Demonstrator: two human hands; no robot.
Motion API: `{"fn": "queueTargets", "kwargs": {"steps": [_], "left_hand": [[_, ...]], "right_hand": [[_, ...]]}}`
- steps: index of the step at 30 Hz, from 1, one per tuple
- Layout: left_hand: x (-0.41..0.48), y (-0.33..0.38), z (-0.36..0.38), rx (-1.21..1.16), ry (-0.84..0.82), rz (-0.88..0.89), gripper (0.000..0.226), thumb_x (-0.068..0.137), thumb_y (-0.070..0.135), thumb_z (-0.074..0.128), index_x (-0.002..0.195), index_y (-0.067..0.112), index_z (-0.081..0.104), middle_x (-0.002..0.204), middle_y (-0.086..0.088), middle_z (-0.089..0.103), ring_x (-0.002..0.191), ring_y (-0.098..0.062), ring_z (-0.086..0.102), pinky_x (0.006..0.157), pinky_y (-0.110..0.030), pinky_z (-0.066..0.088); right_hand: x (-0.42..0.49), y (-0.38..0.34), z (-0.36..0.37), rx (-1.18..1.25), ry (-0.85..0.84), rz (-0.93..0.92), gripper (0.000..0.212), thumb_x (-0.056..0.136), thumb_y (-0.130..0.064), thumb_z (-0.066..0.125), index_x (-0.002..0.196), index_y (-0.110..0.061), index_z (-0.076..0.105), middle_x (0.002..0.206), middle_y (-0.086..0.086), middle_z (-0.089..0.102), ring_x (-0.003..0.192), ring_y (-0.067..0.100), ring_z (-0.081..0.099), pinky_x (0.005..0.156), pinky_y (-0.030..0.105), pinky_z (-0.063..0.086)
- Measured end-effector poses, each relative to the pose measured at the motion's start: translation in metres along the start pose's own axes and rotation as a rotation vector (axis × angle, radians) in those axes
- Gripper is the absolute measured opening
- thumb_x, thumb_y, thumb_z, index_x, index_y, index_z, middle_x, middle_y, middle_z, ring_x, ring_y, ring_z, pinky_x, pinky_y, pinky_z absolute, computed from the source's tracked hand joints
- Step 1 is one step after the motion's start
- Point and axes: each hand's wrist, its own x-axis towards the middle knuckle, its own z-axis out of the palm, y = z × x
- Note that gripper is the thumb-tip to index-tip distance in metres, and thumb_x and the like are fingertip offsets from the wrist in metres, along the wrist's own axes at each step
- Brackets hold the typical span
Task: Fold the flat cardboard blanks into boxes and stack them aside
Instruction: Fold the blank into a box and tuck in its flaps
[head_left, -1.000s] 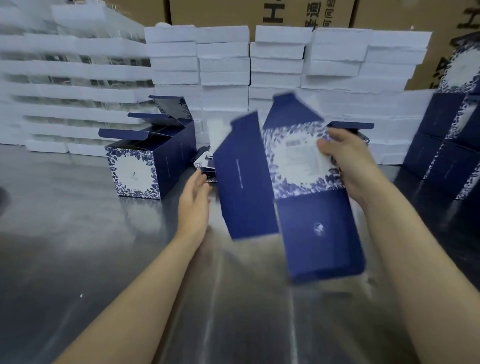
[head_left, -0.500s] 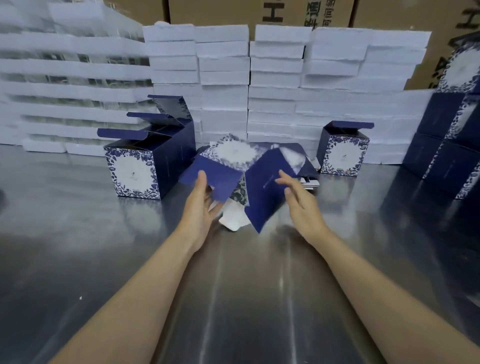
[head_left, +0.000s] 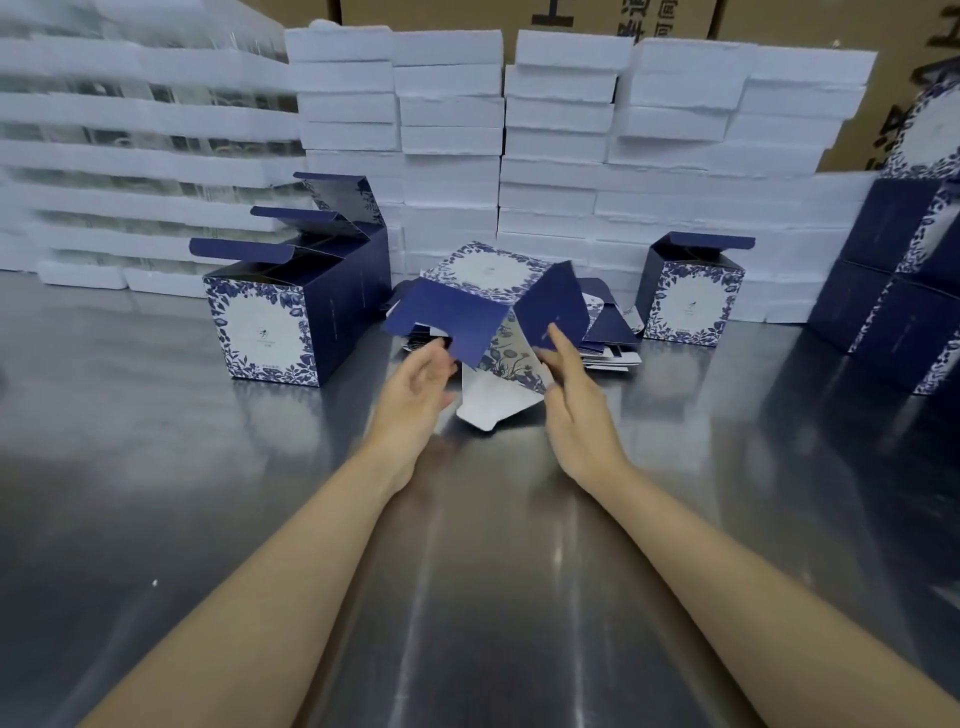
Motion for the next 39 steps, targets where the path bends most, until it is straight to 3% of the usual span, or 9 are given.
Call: {"fn": "queueTargets", "kwargs": {"steps": [3, 5, 10, 14, 19, 25, 30, 33, 39], "left_hand": [[0.005, -0.001, -0.002, -0.088, 0.121, -0.068, 0.025, 0.095, 0.022, 0.059, 0.121, 0.023, 0.059, 0.115, 0.007, 0.065, 0.089, 0.005, 0.065, 0.088, -0.023, 0.051], [0.006, -0.002, -0.002, -0.074, 0.088, -0.064, 0.033, 0.091, 0.004, 0.056, 0.115, 0.026, 0.061, 0.108, 0.007, 0.068, 0.094, -0.003, 0.066, 0.083, -0.021, 0.051], [0.007, -0.008, 0.001, 0.015, 0.163, -0.079, 0.032, 0.091, 0.016, 0.065, 0.12, 0.022, 0.055, 0.108, 0.003, 0.07, 0.097, -0.017, 0.067, 0.085, -0.034, 0.051], [0.009, -0.008, -0.005, 0.03, 0.284, -0.02, 0.011, 0.098, 0.027, 0.055, 0.094, 0.027, 0.064, 0.091, 0.013, 0.073, 0.093, -0.011, 0.069, 0.088, -0.034, 0.053], [0.011, -0.009, -0.011, 0.052, 0.286, 0.059, 0.007, 0.089, 0.024, 0.068, 0.084, 0.028, 0.07, 0.084, 0.017, 0.074, 0.085, -0.006, 0.07, 0.082, -0.031, 0.055], [0.009, -0.008, -0.015, 0.215, 0.271, 0.102, 0.013, 0.09, 0.02, 0.066, 0.077, 0.021, 0.065, 0.075, 0.006, 0.068, 0.07, -0.011, 0.06, 0.07, -0.032, 0.047], [0.001, -0.005, -0.005, 0.51, 0.198, 0.309, 0.022, 0.093, 0.018, 0.061, 0.074, 0.026, 0.053, 0.081, 0.002, 0.059, 0.07, -0.004, 0.052, 0.062, -0.014, 0.037], [-0.002, -0.003, -0.001, 0.571, 0.153, 0.413, 0.004, 0.093, 0.018, 0.058, 0.092, 0.021, 0.056, 0.101, 0.008, 0.06, 0.09, -0.004, 0.054, 0.078, -0.023, 0.042], [-0.008, -0.004, 0.008, 0.399, 0.014, 0.361, 0.03, 0.092, 0.016, 0.061, 0.09, 0.027, 0.033, 0.15, 0.016, 0.023, 0.138, -0.002, 0.031, 0.104, -0.03, 0.034]], "right_hand": [[0.0, 0.001, -0.002, -0.011, 0.12, 0.009, 0.05, 0.098, -0.001, 0.034, 0.143, -0.02, 0.04, 0.111, 0.002, 0.065, 0.095, 0.011, 0.058, 0.078, 0.013, 0.041], [0.0, 0.0, -0.002, 0.036, 0.188, -0.027, 0.046, 0.097, 0.002, 0.033, 0.138, -0.017, 0.044, 0.101, -0.005, 0.059, 0.089, -0.007, 0.052, 0.077, 0.002, 0.036], [-0.001, -0.006, -0.002, -0.007, 0.281, -0.233, 0.047, 0.079, 0.015, 0.03, 0.109, -0.006, 0.061, 0.1, -0.006, 0.055, 0.086, 0.001, 0.05, 0.081, 0.007, 0.036], [-0.002, -0.009, -0.007, -0.223, 0.274, -0.22, 0.064, 0.065, 0.018, 0.031, 0.116, -0.007, 0.062, 0.118, 0.011, 0.053, 0.089, 0.021, 0.054, 0.067, 0.035, 0.047], [-0.002, -0.017, -0.015, -0.592, 0.264, -0.234, 0.104, 0.061, 0.024, 0.045, 0.144, -0.038, 0.03, 0.15, 0.005, 0.03, 0.102, 0.028, 0.052, 0.059, 0.029, 0.033], [-0.004, -0.018, -0.018, -0.652, 0.187, -0.265, 0.094, 0.062, 0.028, 0.046, 0.137, -0.027, 0.055, 0.156, 0.013, 0.028, 0.119, 0.03, 0.036, 0.053, 0.031, 0.038], [-0.003, -0.02, -0.019, -0.6, 0.231, -0.163, 0.07, 0.07, 0.019, 0.058, 0.125, -0.023, 0.065, 0.157, 0.01, 0.026, 0.119, 0.037, 0.051, 0.05, 0.04, 0.05], [-0.003, -0.018, -0.017, -0.591, 0.213, -0.185, 0.062, 0.071, 0.013, 0.06, 0.124, -0.018, 0.064, 0.157, 0.009, 0.027, 0.109, 0.032, 0.061, 0.048, 0.037, 0.049], [-0.006, -0.01, -0.011, -0.401, 0.088, -0.322, 0.055, 0.077, -0.002, 0.049, 0.131, -0.004, 0.056, 0.159, 0.007, 0.022, 0.079, 0.026, 0.063, 0.059, 0.034, 0.049]]}}
